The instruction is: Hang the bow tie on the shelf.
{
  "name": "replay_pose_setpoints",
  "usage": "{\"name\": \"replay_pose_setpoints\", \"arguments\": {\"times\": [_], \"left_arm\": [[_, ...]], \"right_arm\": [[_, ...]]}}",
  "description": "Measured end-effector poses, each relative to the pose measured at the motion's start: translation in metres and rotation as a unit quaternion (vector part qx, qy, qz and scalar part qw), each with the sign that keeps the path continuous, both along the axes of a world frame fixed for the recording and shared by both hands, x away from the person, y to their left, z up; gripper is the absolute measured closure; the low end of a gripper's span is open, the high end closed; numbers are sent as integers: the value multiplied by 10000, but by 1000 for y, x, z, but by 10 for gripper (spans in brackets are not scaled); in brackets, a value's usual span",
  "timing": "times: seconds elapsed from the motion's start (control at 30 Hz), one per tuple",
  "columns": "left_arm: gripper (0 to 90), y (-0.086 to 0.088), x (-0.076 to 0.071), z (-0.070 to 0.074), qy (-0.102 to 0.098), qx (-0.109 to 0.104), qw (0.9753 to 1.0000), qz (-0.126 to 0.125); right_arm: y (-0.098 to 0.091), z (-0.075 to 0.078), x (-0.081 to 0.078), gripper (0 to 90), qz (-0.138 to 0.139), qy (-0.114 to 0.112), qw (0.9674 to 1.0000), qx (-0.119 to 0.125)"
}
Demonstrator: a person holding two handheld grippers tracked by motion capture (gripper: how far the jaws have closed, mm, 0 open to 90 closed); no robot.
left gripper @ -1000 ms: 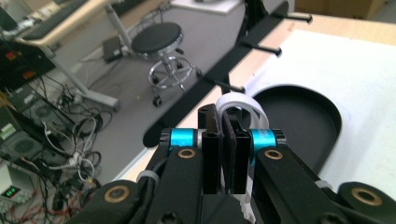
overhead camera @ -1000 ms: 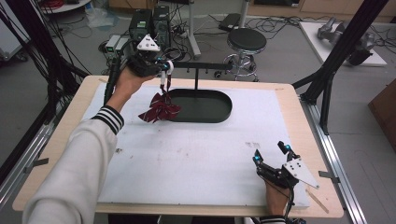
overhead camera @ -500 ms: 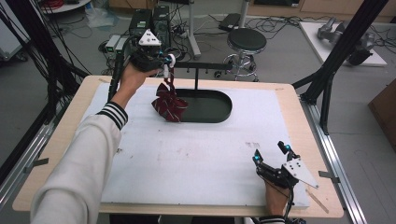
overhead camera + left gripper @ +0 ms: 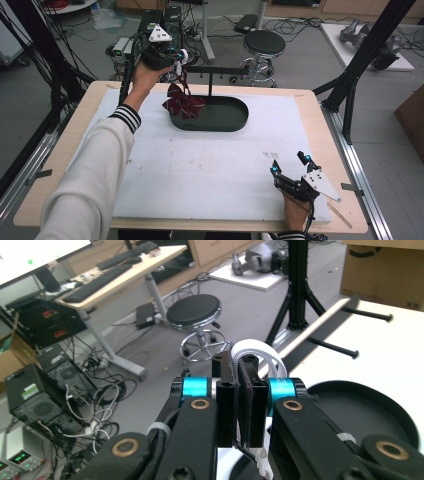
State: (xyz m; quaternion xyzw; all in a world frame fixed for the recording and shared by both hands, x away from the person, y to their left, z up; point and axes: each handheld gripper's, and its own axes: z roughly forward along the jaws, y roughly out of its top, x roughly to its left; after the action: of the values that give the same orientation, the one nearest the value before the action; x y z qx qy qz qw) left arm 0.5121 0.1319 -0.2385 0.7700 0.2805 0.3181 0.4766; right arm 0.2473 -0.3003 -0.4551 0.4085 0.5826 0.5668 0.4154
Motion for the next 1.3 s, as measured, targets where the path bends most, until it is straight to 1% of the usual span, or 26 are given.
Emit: {"name": "replay_pose_setpoints", "arguments": {"times": [0.13,0.2,0.23,0.37,0.5,0.6,0.77,0.87,0.97,1.1,1.23,1.3], "left_arm": [[868,2,6,-6,85,3,9999,127],[868,3,8,-9,98,41,9998,173],[868,4,9,-10,104,21,9998,192],[867,8,10,-11,131,-14,9996,260],[867,12,10,-14,172,34,9993,323],[866,14,11,-18,240,66,9989,386],[864,16,14,-23,346,98,9981,503],[861,18,16,-30,442,216,9970,602],[860,23,16,-38,538,226,9961,664],[858,26,14,-44,586,234,9958,668],[858,25,11,-51,615,361,9956,600],[858,25,10,-54,649,375,9954,598]], "right_arm": [[0,0,0,103,8,-26,10000,-8],[0,0,0,103,8,-11,10000,2],[0,0,0,103,8,-7,10000,6],[0,0,0,103,6,-24,10000,-7],[0,0,0,103,4,-29,10000,-12],[0,0,0,103,17,-33,10000,-12],[0,0,0,103,17,-38,10000,-11],[0,0,0,103,12,-33,10000,-7],[0,0,0,103,17,-29,10000,8],[0,0,0,103,19,-34,10000,6],[0,0,0,103,21,-37,10000,4],[0,0,0,103,19,-33,10000,-13]]}}
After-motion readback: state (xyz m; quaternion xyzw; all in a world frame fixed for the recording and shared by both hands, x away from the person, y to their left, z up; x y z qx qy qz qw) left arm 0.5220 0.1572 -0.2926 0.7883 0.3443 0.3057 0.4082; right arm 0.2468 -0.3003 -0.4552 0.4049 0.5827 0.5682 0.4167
